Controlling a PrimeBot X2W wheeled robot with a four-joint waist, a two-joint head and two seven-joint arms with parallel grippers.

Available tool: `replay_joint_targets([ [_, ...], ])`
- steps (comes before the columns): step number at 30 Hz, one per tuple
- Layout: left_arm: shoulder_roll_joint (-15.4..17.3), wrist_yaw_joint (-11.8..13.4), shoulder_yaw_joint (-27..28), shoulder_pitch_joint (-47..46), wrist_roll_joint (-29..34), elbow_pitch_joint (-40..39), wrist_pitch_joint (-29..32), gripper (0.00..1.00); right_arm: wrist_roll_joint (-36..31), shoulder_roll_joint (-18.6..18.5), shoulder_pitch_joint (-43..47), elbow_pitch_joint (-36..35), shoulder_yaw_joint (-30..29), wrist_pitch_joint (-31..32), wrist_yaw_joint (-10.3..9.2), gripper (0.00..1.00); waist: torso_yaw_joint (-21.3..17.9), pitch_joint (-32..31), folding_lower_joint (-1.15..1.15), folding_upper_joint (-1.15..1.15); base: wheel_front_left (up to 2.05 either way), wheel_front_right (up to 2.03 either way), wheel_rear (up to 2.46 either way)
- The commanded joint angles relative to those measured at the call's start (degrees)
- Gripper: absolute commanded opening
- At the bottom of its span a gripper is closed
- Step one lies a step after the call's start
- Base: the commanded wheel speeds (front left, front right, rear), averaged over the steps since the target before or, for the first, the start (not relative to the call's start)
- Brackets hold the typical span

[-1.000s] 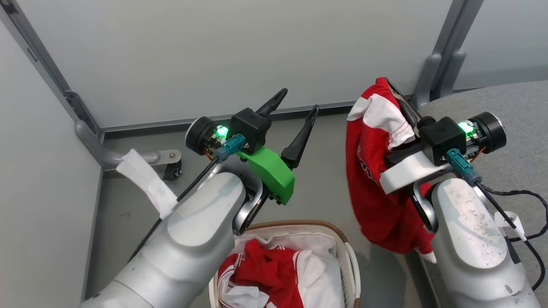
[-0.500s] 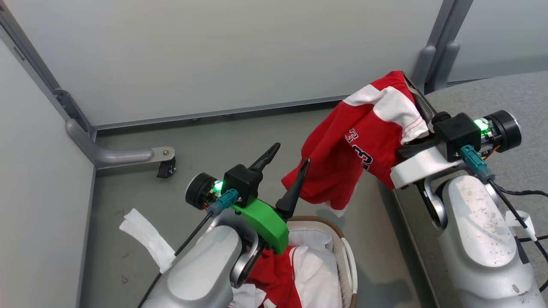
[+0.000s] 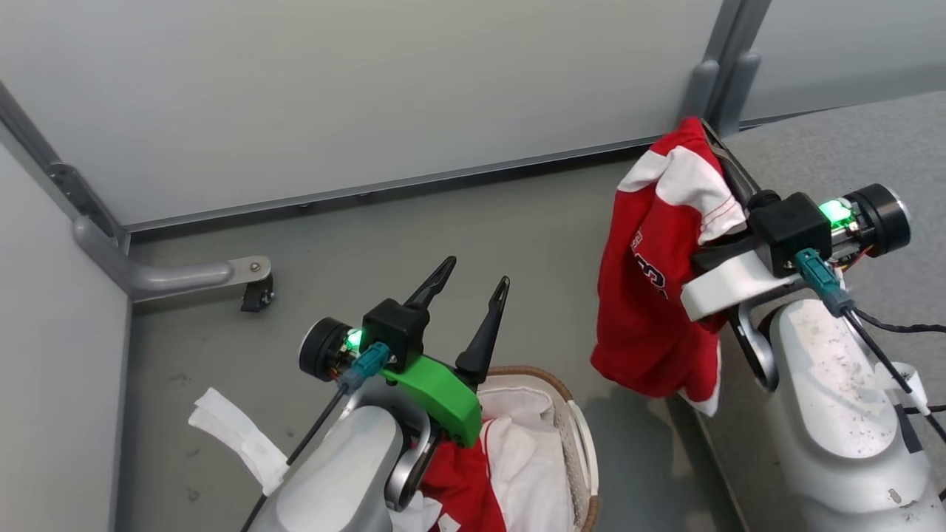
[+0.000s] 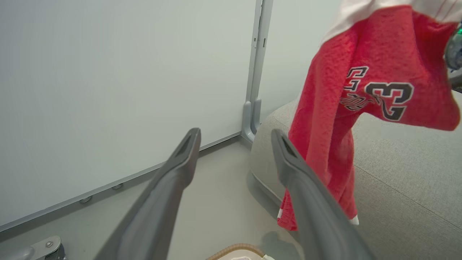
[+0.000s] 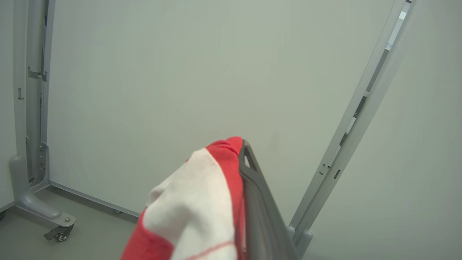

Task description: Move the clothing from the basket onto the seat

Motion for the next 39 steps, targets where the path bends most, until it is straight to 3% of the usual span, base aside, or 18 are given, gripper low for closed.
replay_joint_targets([
  [1,0.15,-0.12,0.37,1.10,1.03,-0.51,0.04,1.00,-0.27,-0.87,-0.66,-0.48,-0.49,-0.26,-0.06,0.00,-2.88,0.50,0.00,0.00,0.00,0.00,0.00],
  [13,0.19,-0.79,1.03,2.55,3.28,-2.52,0.03,1.00,0.41,-3.98,-2.27,-1.55,-2.64,-0.26,-0.07,0.00,-16.56,3.54,0.00,0.00,0.00,0.00,0.00],
  [21,0.22,-0.91,1.15,1.62,5.55,-2.58,0.03,1.00,1.51,-3.88,-3.94,-1.89,-3.08,-0.26,-0.07,0.00,-22.65,7.06,0.00,0.00,0.00,0.00,0.00],
  [33,0.54,-2.18,3.28,-0.67,10.30,-2.76,0.04,1.00,1.47,-5.61,-11.10,-0.10,-3.33,-0.26,-0.07,0.00,-23.25,14.44,0.00,0.00,0.00,0.00,0.00],
  [39,1.40,-2.66,4.65,-2.83,12.67,-3.31,0.03,1.00,2.77,-11.54,-22.50,1.49,-8.86,-0.26,-0.08,0.00,-20.14,20.05,0.00,0.00,0.00,0.00,0.00],
])
